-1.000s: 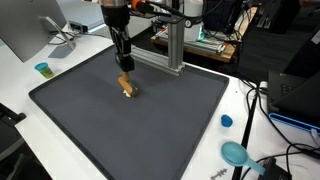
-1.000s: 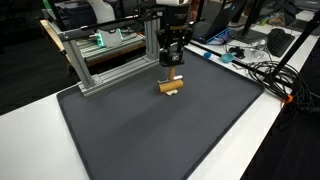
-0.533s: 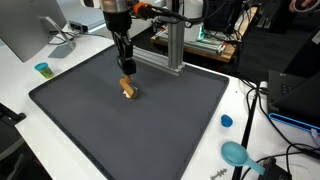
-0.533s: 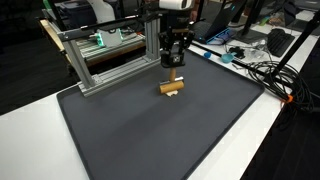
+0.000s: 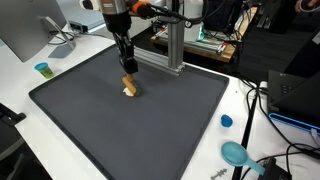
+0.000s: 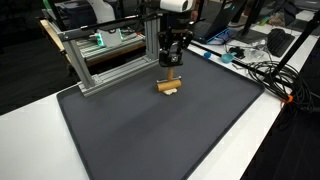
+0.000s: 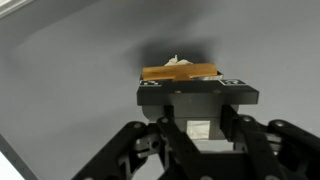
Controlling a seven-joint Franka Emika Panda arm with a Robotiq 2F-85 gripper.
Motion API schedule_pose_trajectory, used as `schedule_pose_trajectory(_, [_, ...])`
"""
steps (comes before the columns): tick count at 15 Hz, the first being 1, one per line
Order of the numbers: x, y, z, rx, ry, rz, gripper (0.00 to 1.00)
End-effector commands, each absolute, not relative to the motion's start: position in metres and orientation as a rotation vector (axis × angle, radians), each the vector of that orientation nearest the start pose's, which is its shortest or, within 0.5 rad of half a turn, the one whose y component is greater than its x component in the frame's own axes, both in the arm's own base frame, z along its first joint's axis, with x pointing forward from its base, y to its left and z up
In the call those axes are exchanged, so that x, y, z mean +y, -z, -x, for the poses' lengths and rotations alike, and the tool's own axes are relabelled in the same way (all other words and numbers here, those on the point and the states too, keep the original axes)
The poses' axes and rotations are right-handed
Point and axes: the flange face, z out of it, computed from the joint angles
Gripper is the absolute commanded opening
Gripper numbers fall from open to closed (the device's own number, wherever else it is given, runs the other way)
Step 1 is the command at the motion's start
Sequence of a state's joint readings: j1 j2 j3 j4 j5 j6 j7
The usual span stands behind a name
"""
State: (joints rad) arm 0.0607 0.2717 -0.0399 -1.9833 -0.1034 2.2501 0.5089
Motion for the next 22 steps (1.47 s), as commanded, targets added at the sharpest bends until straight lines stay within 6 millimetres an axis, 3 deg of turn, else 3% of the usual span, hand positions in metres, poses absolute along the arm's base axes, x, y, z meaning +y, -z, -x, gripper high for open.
schedule_pose_trajectory(1, [0.009,-0.304,-0.595,0.681,-0.108,3.174,0.21])
schedule_pose_trajectory(4, [0.010,-0.295,-0.592,0.685,-0.158,3.182,0.21])
schedule_pose_trajectory(7, [0.009,-0.311,-0.589,0.667,-0.136,3.180,0.21])
schedule_pose_trajectory(13, [-0.005,-0.418,-0.547,0.107,0.042,3.235,0.21])
schedule_pose_trajectory(16, [0.014,-0.446,-0.553,-0.162,0.074,3.221,0.21])
schedule_pose_trajectory(19, [0.035,-0.451,-0.567,-0.430,0.045,3.196,0.21])
schedule_pose_trajectory(22, [0.035,-0.434,-0.589,-0.663,-0.068,3.194,0.21])
